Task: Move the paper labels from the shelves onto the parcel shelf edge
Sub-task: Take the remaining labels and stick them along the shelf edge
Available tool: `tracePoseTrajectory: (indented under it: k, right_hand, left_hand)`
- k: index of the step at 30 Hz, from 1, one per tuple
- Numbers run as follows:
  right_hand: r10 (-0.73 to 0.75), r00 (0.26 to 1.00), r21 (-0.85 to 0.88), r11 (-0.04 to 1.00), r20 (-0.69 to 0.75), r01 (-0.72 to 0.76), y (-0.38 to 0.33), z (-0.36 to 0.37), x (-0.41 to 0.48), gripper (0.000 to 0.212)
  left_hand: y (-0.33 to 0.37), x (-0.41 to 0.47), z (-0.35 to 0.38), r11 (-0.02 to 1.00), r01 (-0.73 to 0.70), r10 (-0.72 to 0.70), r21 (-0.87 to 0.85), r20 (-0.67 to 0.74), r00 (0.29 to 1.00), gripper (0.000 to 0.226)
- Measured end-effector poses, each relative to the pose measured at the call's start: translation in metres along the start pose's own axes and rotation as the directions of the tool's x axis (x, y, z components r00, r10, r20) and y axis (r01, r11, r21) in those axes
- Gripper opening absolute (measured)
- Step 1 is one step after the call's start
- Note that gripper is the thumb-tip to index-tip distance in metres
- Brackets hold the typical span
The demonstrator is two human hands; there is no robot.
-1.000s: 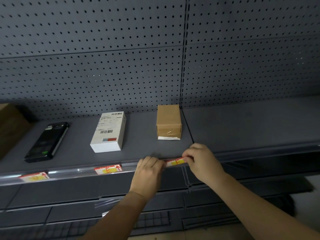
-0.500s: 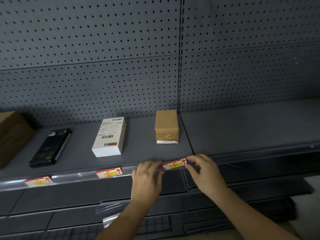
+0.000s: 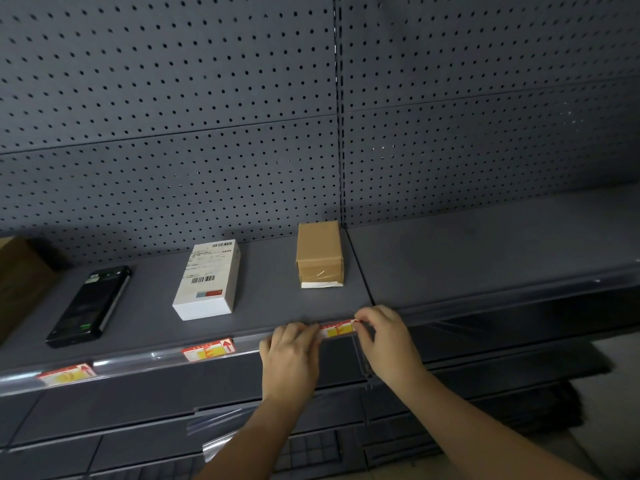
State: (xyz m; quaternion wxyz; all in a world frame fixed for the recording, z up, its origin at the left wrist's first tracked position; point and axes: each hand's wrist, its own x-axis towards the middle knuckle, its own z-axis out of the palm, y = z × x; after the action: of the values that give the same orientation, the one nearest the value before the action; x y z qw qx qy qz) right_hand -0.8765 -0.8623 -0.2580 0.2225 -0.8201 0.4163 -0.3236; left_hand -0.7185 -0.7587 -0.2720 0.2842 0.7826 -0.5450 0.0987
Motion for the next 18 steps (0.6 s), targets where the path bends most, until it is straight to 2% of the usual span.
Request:
tracePoseTrajectory:
  k: [3, 6, 9, 14, 18]
  right_hand:
    - [-0.083, 0.996, -0.095, 0.992, -0.027, 0.080, 0.005, 0.001, 0.004, 0.007]
    - [-0.111, 0.993, -0.179, 0.978, -0.028, 0.104, 0.010, 0.000, 0.009, 0.010]
    - [-0.157, 0.988, -0.170, 0.973, 0.013, 0.157, 0.013, -0.002, 0.015, 0.012]
    - [-0.145, 0.986, -0.173, 0.972, 0.088, 0.158, 0.011, -0.003, 0.020, 0.008]
    - [-0.117, 0.990, -0.127, 0.984, 0.076, 0.126, 0.016, -0.002, 0.020, 0.006]
  left_hand:
    - [0.000, 0.008, 0.001, 1.000, 0.007, -0.007, -0.006, -0.010, 1.000, 0.007]
    - [-0.003, 0.015, 0.002, 0.999, -0.032, 0.032, 0.008, -0.010, 0.999, 0.007]
    - [-0.008, 0.021, 0.003, 0.995, -0.102, 0.102, 0.004, -0.012, 0.995, 0.006]
    - [-0.018, 0.029, 0.002, 0.976, -0.172, 0.182, -0.135, 0.060, 0.982, 0.011]
    - [-0.020, 0.028, 0.004, 0.973, -0.139, 0.150, -0.184, 0.049, 0.987, 0.013]
